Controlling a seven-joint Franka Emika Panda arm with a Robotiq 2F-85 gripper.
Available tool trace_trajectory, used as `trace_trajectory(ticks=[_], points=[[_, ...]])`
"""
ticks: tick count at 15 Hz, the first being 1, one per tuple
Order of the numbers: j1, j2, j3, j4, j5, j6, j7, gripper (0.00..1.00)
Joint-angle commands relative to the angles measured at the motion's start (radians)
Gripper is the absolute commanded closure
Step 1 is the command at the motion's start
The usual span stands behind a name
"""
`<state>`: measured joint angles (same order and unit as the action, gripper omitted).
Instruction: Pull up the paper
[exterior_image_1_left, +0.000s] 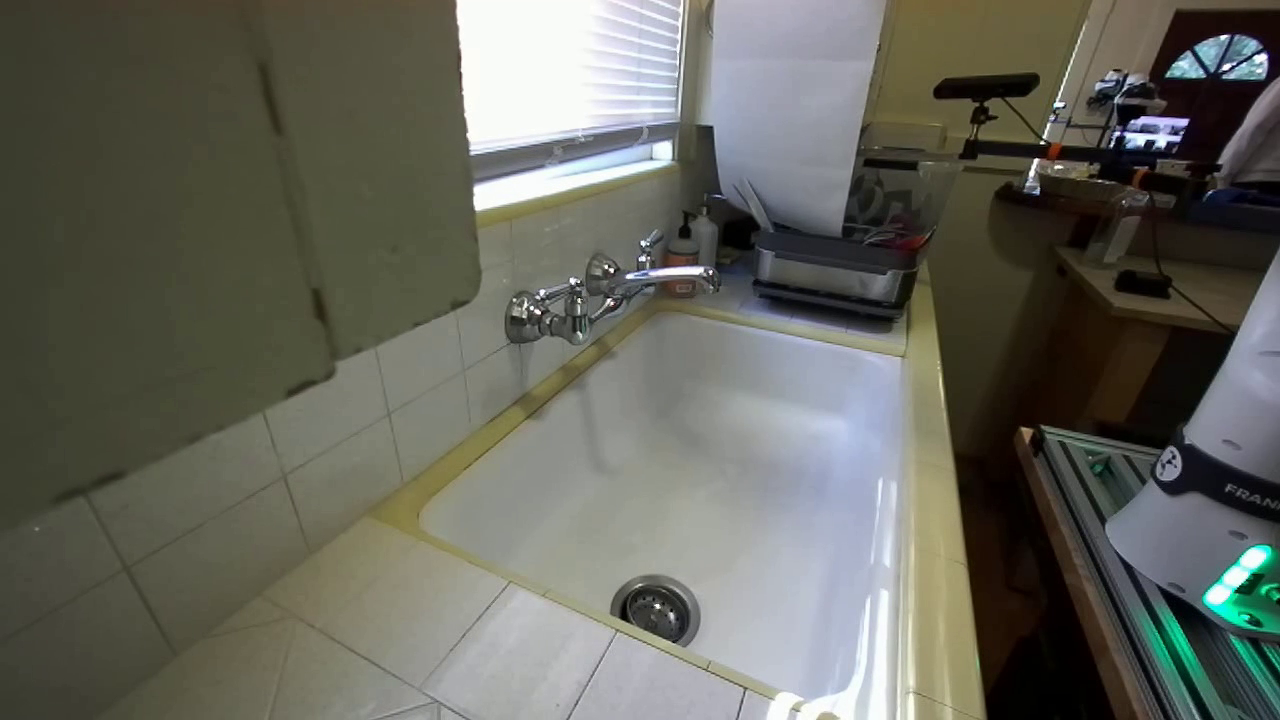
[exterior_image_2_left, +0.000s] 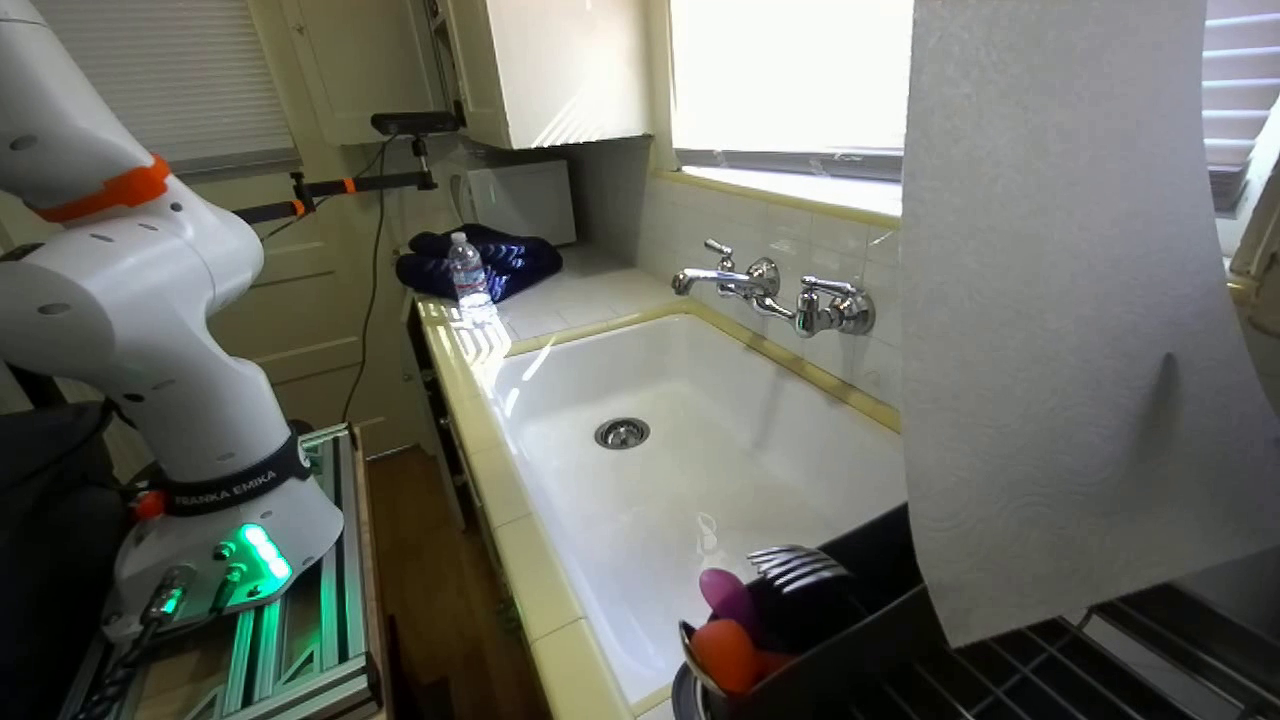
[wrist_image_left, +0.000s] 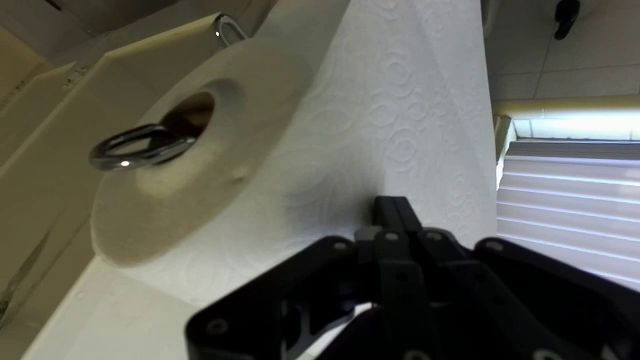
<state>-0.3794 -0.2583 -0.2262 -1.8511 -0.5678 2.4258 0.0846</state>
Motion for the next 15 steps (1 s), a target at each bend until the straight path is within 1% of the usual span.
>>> trace_trajectory(ticks=[1, 15], points=[[-0.011, -0.02, -0.006, 0.007, -0.021, -0.024, 0.032, 1.0], [-0.034, -0.028, -0.04, 0.058, -0.007, 0.007, 0.075, 1.0]])
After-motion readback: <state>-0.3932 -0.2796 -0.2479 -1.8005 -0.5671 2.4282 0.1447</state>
